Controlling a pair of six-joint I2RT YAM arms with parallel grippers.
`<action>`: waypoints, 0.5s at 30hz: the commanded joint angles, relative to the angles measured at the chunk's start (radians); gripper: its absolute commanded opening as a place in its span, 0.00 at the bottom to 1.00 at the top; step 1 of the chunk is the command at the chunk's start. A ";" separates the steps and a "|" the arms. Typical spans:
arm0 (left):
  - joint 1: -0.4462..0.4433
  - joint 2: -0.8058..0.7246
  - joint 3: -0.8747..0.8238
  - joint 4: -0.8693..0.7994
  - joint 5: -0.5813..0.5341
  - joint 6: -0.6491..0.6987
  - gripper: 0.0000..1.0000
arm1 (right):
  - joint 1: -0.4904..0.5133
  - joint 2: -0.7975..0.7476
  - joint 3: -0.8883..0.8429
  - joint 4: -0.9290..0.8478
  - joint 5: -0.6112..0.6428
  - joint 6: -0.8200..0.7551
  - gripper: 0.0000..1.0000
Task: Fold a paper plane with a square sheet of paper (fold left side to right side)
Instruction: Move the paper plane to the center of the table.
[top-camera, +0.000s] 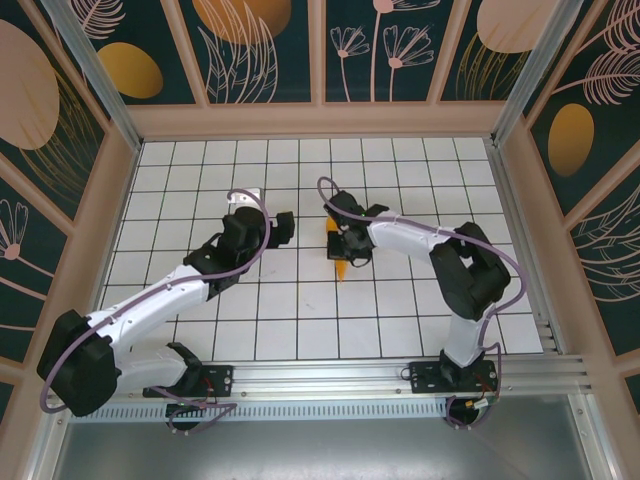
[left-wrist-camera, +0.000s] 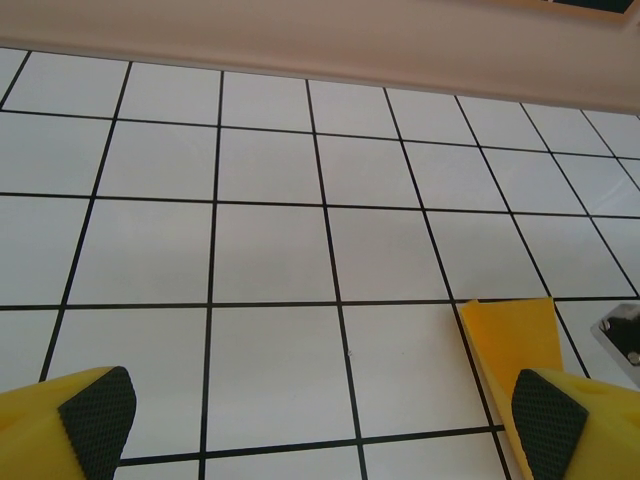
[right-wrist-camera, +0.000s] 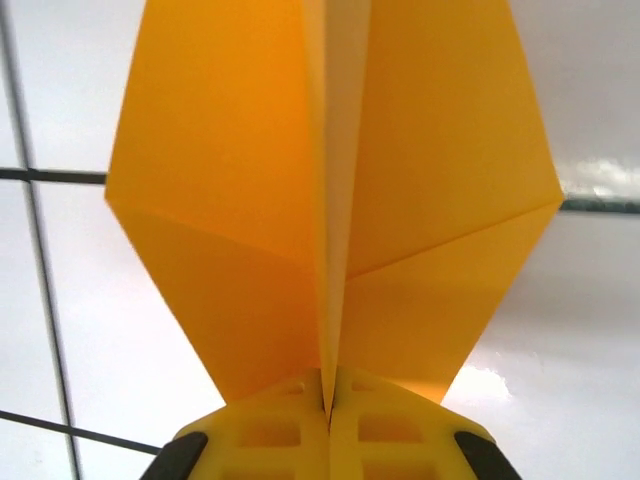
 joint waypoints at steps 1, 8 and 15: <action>0.005 -0.037 -0.019 0.019 -0.031 0.019 0.99 | 0.023 0.051 0.135 -0.131 0.059 0.015 0.02; 0.005 -0.056 -0.030 0.011 -0.038 0.040 0.98 | 0.030 0.217 0.374 -0.216 0.059 0.013 0.02; 0.005 -0.071 -0.044 0.011 -0.036 0.044 0.98 | 0.029 0.374 0.568 -0.292 0.086 0.000 0.03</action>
